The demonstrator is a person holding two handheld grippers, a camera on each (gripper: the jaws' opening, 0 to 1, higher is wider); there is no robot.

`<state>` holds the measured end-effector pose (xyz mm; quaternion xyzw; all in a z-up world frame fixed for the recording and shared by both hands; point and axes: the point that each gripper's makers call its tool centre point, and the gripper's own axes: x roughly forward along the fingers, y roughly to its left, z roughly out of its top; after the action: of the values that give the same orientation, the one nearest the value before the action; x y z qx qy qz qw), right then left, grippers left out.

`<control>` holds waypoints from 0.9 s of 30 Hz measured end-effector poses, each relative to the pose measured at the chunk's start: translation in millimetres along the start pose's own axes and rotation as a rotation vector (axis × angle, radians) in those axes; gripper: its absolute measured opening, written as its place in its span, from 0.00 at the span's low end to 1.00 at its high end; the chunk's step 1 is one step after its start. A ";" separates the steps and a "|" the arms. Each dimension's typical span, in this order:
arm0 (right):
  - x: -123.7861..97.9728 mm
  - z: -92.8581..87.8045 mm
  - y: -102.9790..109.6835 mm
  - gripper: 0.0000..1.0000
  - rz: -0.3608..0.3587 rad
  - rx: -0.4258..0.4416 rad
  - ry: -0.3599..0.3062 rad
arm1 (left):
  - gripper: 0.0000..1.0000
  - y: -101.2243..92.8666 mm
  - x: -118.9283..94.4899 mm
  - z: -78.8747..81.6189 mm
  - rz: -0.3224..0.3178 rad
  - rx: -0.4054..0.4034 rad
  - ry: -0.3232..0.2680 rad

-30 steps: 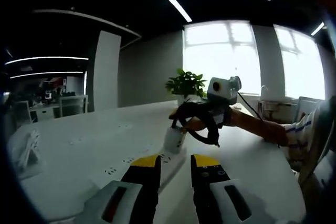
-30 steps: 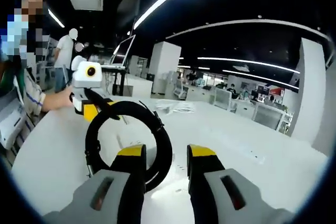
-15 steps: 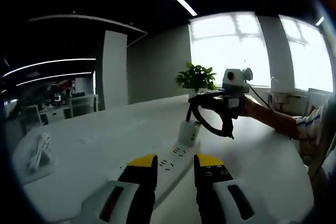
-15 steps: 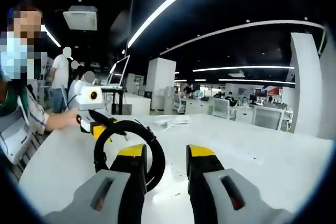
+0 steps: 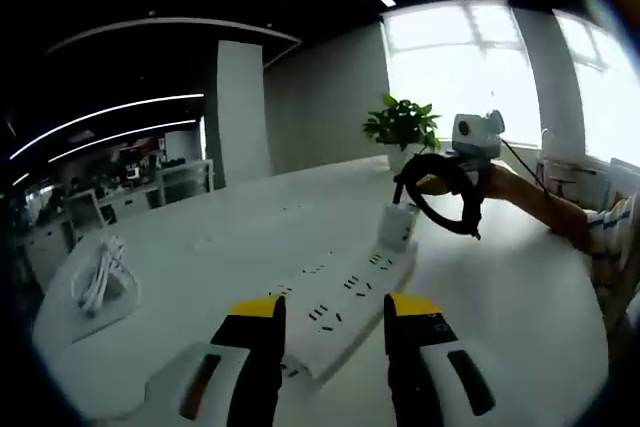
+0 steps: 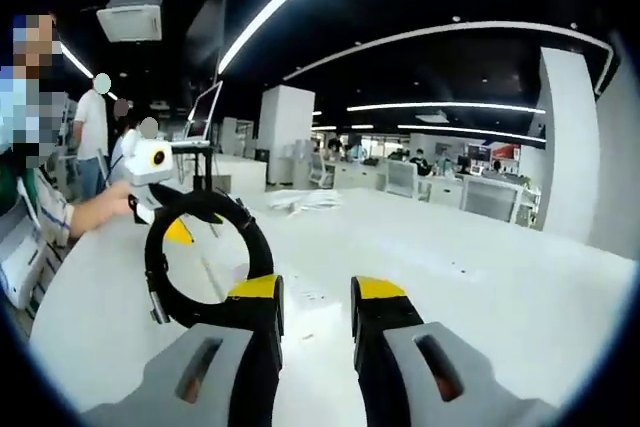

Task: Straighten the power strip on the desk, plug the charger into it

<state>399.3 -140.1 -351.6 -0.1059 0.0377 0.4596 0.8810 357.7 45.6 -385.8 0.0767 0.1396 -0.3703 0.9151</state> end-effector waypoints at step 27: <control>17.6 -54.0 39.6 0.23 0.165 -0.011 0.219 | 0.41 13.0 0.2 -28.1 0.050 -0.067 0.130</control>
<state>378.6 -116.0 -413.1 -0.1568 0.1397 0.5162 0.8303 361.2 61.6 -412.0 0.0735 0.2090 -0.3367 0.9152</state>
